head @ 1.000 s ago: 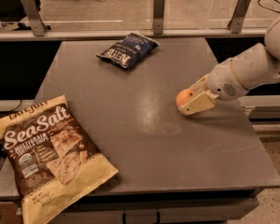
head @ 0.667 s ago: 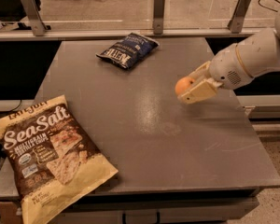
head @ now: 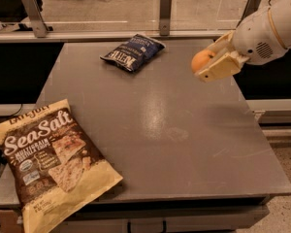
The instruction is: Move orange near blue chip bag
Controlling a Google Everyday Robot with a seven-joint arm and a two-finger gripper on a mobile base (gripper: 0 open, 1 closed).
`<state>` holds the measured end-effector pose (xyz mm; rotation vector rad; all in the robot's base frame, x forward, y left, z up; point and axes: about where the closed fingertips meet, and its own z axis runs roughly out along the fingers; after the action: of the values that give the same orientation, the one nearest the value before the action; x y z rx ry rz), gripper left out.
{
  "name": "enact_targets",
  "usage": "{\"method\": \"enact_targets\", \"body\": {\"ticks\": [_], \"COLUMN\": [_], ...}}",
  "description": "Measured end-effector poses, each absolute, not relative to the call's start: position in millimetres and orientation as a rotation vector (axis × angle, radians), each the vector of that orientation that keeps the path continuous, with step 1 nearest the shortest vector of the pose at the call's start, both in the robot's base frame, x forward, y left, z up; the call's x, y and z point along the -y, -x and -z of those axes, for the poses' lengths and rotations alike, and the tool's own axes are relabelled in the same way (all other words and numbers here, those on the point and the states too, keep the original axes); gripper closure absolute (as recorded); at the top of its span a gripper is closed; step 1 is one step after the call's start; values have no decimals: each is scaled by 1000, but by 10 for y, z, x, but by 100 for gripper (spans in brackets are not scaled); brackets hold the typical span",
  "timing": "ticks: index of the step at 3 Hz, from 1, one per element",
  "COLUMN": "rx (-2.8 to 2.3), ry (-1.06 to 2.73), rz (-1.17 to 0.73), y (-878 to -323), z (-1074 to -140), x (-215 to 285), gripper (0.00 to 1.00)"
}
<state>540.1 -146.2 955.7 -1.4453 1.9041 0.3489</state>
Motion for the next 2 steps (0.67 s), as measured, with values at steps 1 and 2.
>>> {"method": "enact_targets", "body": {"ticks": [1,2], "rx": [-1862,-1787], "ry": [1447,1427], "rz": [-384,-437], "y": [-5534,-5924], "z": [-9492,-9391], "x": [1309,1040], "gripper": [100,100]}}
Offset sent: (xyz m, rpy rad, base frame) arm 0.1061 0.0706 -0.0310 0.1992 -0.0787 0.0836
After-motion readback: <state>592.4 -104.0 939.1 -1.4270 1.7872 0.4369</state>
